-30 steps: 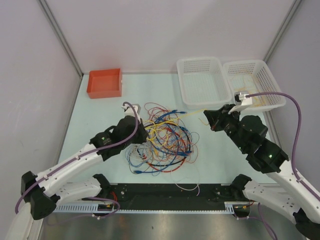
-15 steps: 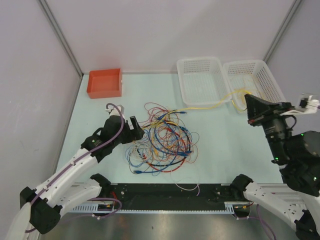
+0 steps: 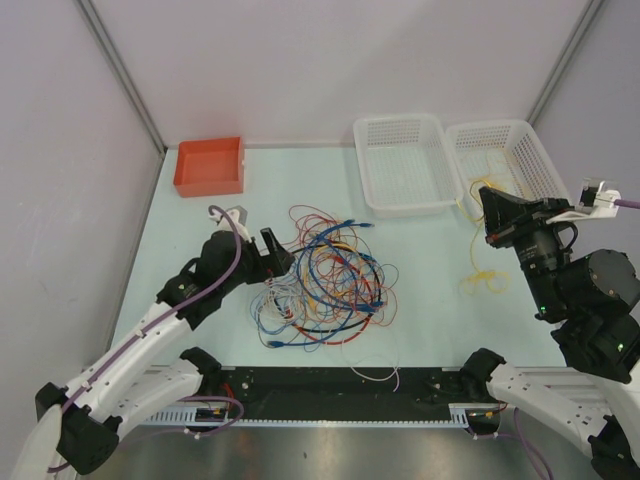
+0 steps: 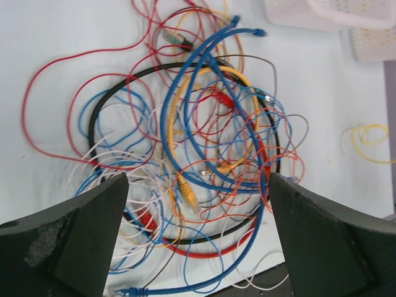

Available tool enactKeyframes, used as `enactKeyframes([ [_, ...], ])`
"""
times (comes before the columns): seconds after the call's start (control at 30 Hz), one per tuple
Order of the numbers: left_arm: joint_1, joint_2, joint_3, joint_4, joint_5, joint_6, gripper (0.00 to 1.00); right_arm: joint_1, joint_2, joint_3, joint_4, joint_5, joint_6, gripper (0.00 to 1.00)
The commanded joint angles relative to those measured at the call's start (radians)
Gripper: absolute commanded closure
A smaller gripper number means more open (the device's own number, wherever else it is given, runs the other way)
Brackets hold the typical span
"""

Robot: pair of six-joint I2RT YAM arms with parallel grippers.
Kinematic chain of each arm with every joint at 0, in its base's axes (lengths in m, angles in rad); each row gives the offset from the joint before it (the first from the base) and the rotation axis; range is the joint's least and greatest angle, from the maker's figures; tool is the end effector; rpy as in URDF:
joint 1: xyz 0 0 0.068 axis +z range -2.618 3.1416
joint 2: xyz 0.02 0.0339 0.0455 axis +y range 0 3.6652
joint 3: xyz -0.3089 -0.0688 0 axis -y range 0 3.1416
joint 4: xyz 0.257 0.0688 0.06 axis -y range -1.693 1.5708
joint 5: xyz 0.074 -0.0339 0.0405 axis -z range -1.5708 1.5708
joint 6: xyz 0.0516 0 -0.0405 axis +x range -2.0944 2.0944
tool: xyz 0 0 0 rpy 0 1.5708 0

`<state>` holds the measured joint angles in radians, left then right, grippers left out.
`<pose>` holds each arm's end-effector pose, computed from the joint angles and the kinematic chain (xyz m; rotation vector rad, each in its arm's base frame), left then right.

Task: Untangle the cables

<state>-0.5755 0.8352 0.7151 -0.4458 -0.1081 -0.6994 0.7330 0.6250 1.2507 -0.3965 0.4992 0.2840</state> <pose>0.1547 -0.0937 0.3041 -0.2014 2.1907 -0.6235 0.0603 0.0210 0.5205 0.1198 1.3838 0.5169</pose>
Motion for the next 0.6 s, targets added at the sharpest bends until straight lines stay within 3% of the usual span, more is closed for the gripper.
enactKeyframes([
  [0.0, 0.005, -0.024, -0.025, 0.174, 0.146, 0.006, 0.01, -0.001, 0.016, 0.006, -0.008, -0.019, 0.018, 1.00],
  [0.13, -0.020, -0.009, -0.046, 0.366, 0.268, 0.001, 0.00, -0.001, 0.022, 0.006, 0.007, -0.045, 0.024, 1.00],
  [0.27, -0.171, 0.011, -0.051, 0.586, 0.173, 0.104, 0.00, -0.001, 0.044, 0.027, 0.008, -0.096, 0.066, 1.00],
  [0.37, -0.306, 0.045, -0.107, 0.844, 0.113, 0.207, 0.00, -0.001, 0.065, 0.047, 0.015, -0.134, 0.107, 1.00],
  [0.5, -0.447, 0.155, -0.288, 1.461, 0.032, 0.349, 0.00, -0.001, 0.087, 0.081, 0.016, -0.192, 0.156, 1.00],
  [0.57, -0.469, 0.224, -0.295, 1.567, 0.024, 0.363, 0.00, -0.001, 0.099, 0.102, 0.010, -0.232, 0.179, 1.00],
])
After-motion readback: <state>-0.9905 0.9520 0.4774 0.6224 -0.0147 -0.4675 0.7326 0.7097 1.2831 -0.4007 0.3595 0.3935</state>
